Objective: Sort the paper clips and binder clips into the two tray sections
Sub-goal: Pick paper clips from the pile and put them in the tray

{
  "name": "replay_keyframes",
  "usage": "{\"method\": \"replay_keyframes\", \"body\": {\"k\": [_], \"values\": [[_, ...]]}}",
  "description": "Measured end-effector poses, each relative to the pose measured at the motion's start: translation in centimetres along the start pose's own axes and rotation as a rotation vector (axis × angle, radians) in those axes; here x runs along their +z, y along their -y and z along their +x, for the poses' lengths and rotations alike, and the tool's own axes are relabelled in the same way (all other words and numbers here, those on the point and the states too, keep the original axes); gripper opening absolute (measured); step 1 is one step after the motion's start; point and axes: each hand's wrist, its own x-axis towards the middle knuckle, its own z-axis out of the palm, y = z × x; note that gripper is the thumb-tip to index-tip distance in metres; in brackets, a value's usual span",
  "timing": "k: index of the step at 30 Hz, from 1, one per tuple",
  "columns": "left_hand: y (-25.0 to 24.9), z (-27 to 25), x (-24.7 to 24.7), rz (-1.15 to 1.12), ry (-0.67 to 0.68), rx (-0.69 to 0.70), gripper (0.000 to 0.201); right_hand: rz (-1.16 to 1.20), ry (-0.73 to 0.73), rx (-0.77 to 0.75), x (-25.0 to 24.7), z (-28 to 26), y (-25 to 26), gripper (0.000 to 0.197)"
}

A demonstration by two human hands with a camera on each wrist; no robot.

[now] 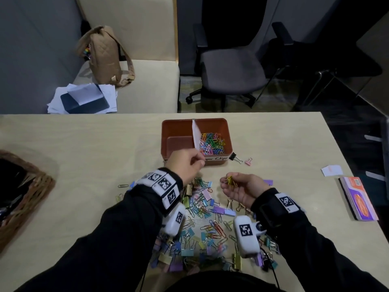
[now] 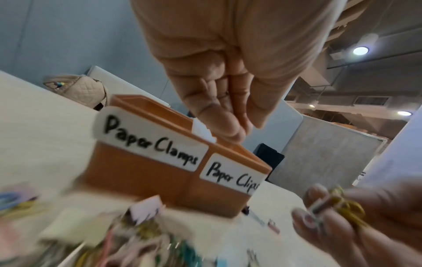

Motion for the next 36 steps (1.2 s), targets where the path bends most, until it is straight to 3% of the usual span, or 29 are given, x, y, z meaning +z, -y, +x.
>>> {"method": "replay_keyframes", "body": {"k": [5, 10, 15, 18, 24, 29, 32, 34, 36], "values": [[3.6, -3.5, 1.9, 0.067, 0.093, -0.061, 0.009, -0.057, 0.035, -0.063, 1.4, 0.1, 2.1, 0.022], [6.1, -5.4, 3.8, 0.218, 0.213, -0.094, 0.013, -0.219, -0.054, -0.291, 5.8, 1.4, 6.6, 0.025], [7.6, -6.2, 4.7, 0.333, 0.224, -0.091, 0.025, -0.799, -0.253, -0.495, 6.2, 3.2, 6.3, 0.024], [7.8, -6.1, 5.0, 0.344, 0.216, -0.049, 0.025, -1.051, -0.261, -0.612, 5.0, 1.8, 3.3, 0.018], [7.0, -5.4, 6.1, 0.362, 0.183, -0.008, 0.030, -1.441, -0.189, -0.472, 1.4, 1.2, -3.4, 0.016], [6.5, -5.2, 6.1, 0.407, 0.274, 0.010, 0.014, -1.761, -0.185, -0.272, -2.2, 0.5, -5.4, 0.006], [7.5, -5.8, 6.5, 0.378, 0.434, -0.027, 0.034, -1.848, -0.136, -0.177, -3.0, -0.7, -6.6, 0.035], [7.8, -6.3, 6.9, 0.405, 0.493, 0.006, 0.049, -1.942, -0.077, -0.196, -3.0, -1.1, -7.6, 0.050], [8.0, -6.7, 7.1, 0.429, 0.487, 0.045, 0.052, -2.004, -0.017, -0.257, -3.0, -1.0, -8.6, 0.056]]}}
